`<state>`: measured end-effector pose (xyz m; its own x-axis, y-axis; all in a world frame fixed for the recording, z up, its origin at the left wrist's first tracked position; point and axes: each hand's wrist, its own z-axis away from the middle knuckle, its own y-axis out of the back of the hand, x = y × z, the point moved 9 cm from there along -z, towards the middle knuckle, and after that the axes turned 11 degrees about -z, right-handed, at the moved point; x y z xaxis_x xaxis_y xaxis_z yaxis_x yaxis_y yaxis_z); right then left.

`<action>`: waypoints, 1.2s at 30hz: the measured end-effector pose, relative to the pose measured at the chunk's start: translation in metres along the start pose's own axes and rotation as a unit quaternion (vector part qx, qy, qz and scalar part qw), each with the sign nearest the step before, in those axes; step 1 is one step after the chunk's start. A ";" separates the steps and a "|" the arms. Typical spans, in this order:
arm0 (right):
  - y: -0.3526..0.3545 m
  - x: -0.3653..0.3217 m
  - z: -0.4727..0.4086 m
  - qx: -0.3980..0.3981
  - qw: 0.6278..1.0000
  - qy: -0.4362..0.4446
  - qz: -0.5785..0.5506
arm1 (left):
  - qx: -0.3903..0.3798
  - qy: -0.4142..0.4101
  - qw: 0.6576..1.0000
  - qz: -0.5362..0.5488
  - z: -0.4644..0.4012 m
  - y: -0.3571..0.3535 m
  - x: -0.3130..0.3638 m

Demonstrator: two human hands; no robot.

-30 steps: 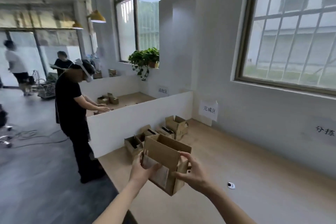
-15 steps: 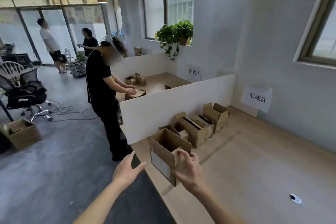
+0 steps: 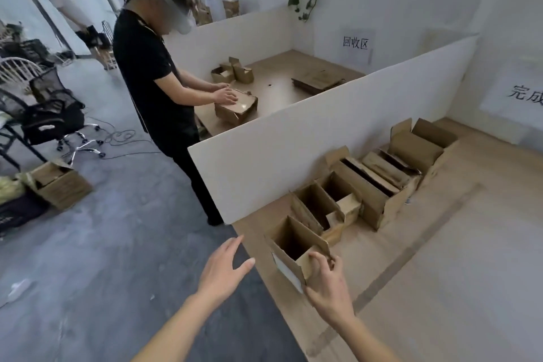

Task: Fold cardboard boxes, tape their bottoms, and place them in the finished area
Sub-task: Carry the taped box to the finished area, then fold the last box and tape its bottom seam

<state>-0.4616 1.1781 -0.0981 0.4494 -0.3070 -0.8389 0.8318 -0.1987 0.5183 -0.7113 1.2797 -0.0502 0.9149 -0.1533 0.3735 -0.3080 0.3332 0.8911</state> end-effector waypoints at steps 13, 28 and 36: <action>-0.030 0.032 -0.070 0.005 0.998 -0.068 -0.016 | -0.097 -0.105 0.980 -0.138 -0.083 -0.066 0.056; 0.082 -0.015 0.024 0.101 0.984 -0.034 0.144 | -0.003 -0.233 0.950 -0.210 -0.025 -0.010 0.145; 0.240 -0.064 0.230 0.208 0.940 -0.110 0.248 | 0.041 -0.427 0.884 -0.185 0.139 0.026 0.305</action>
<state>-0.3654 0.9361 0.1181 0.6325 -0.6336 -0.4456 0.3181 -0.3120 0.8952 -0.4764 1.1119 0.1231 0.4378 -0.8956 0.0788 -0.0786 0.0492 0.9957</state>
